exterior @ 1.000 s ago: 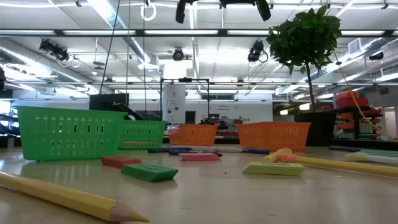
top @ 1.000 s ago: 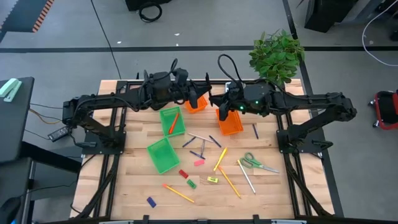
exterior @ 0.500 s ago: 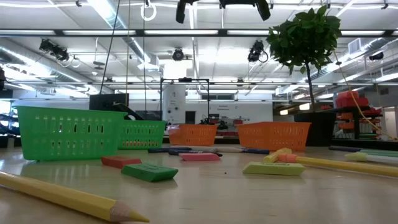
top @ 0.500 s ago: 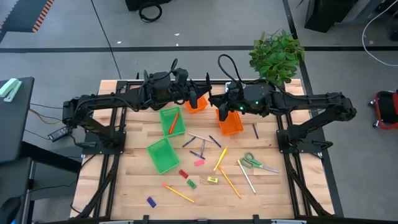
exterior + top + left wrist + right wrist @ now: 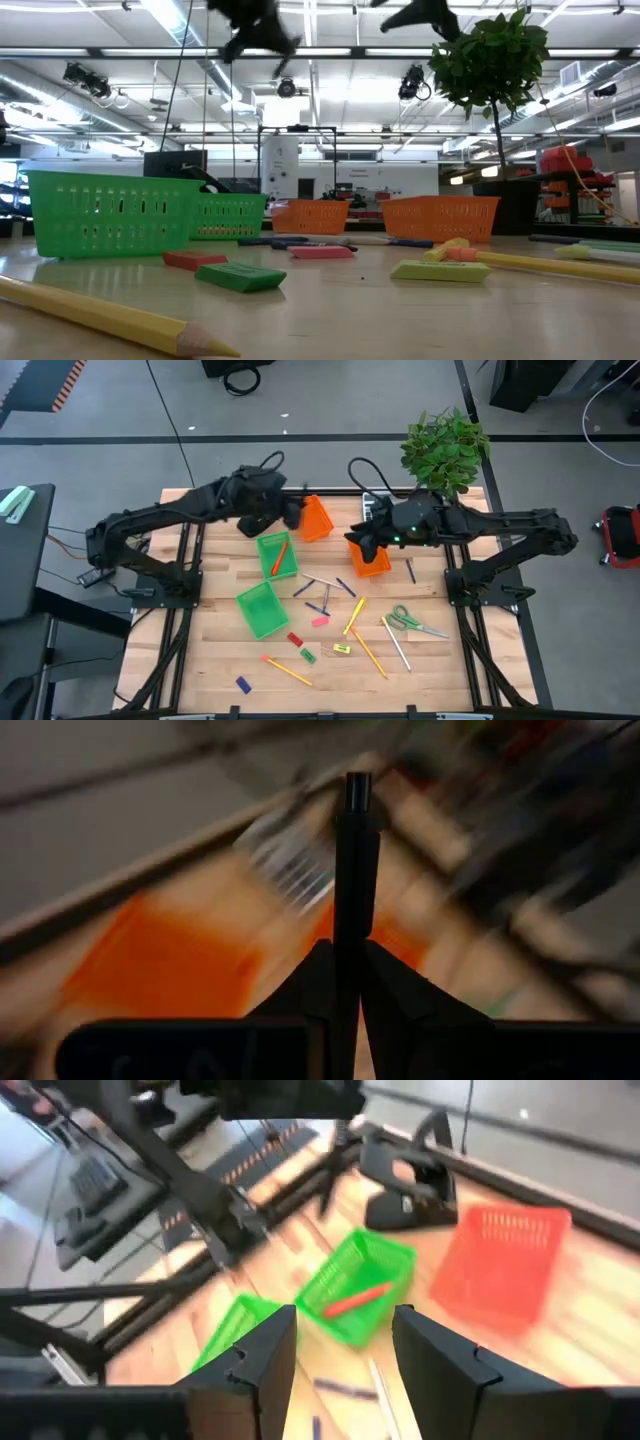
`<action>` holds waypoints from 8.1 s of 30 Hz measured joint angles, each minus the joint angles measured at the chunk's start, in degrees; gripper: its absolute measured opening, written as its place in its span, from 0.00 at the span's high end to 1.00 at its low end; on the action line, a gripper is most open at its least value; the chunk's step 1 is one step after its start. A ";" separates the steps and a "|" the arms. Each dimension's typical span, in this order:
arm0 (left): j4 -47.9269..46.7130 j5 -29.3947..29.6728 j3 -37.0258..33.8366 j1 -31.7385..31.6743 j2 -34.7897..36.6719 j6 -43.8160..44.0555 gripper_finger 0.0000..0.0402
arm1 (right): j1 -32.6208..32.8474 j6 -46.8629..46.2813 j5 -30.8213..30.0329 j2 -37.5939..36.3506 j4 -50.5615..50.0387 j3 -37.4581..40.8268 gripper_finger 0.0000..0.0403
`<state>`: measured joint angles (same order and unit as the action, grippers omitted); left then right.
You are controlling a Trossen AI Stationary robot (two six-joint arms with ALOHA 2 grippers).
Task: Sort crayons/erasers/pens/pencils in bins
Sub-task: Put the black pen into the top green bin, then put the pink pen into the top green bin
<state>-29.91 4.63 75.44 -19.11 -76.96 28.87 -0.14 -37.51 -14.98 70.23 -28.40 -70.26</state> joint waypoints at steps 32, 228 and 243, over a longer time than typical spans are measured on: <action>0.45 -4.49 -23.82 -1.88 -0.99 16.11 0.73 | -0.04 -4.05 -1.40 -1.98 -13.17 0.00 0.57; -27.28 -8.39 16.00 5.85 -10.23 -26.97 0.58 | 0.42 8.59 11.51 12.86 -28.09 -14.47 0.82; -20.84 -13.73 16.02 12.57 -33.84 -37.39 0.61 | 11.72 1.71 -5.08 -1.32 -33.81 -14.49 0.83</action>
<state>-50.75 -9.10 91.46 -6.54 -110.80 -8.53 11.58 -35.81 -20.06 68.90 -62.22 -84.75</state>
